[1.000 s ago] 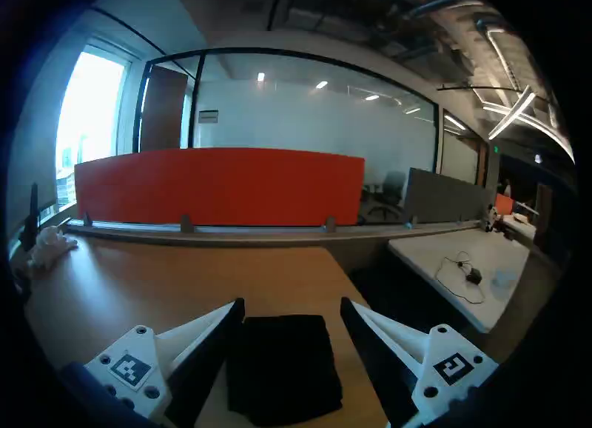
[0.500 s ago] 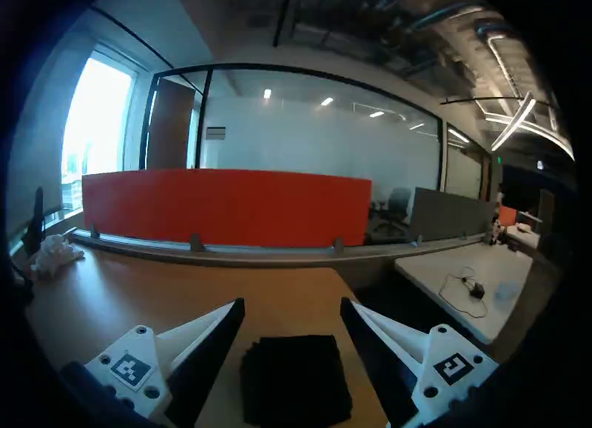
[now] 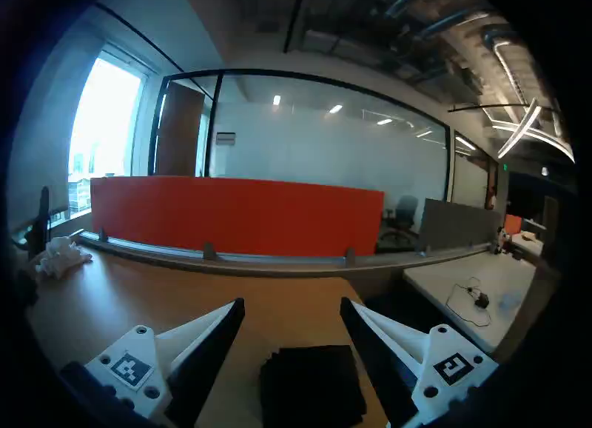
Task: Fold towel
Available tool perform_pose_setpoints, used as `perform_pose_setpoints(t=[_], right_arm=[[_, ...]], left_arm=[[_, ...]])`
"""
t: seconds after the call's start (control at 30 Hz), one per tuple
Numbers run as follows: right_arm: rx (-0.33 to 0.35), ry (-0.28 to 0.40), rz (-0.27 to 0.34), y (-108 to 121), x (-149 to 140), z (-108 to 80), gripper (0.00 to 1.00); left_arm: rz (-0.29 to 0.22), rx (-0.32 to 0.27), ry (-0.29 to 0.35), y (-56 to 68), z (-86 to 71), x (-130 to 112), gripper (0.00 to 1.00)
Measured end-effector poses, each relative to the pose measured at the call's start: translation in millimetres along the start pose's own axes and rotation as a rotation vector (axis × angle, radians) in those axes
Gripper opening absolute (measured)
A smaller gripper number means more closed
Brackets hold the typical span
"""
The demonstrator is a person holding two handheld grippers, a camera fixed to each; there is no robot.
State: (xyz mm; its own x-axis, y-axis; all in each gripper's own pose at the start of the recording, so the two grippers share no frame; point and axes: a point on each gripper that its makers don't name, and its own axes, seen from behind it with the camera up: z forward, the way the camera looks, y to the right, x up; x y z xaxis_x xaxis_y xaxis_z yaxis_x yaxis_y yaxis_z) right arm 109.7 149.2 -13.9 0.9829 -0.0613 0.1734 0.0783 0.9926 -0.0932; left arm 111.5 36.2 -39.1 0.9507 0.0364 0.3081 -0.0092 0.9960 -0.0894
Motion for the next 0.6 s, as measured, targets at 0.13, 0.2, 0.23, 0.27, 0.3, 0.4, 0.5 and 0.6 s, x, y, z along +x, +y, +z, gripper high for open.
perform_pose_setpoints(t=[0.13,0.2,0.23,0.27,0.3,0.4,0.5,0.6], right_arm=[[0.017,0.012,-0.002,-15,8,-1.0,1.00],[0.026,0.018,-0.003,-23,12,-1.1,1.00],[0.032,0.023,-0.004,-28,15,-1.0,1.00],[0.037,0.026,-0.004,-32,17,-1.0,1.00],[0.042,0.030,-0.004,-37,20,-0.8,1.00],[0.058,0.043,-0.002,-53,28,-0.1,1.00],[0.073,0.056,0.001,-69,35,0.9,1.00],[0.090,0.064,0.002,-85,41,2.2,1.00]], left_arm=[[-0.011,0.012,0.040,-7.2,5.7,14,0.67],[-0.015,0.017,0.055,-10.2,8.0,20,0.67],[-0.019,0.020,0.063,-11.8,9.1,24,0.67],[-0.022,0.023,0.069,-13.3,10.1,27,0.67],[-0.025,0.024,0.078,-14.5,11.1,30,0.67],[-0.037,0.027,0.102,-18.0,13.9,39,0.67],[-0.042,0.029,0.122,-21.3,16.3,47,0.67],[-0.043,0.031,0.147,-23.9,17.5,56,0.66]])
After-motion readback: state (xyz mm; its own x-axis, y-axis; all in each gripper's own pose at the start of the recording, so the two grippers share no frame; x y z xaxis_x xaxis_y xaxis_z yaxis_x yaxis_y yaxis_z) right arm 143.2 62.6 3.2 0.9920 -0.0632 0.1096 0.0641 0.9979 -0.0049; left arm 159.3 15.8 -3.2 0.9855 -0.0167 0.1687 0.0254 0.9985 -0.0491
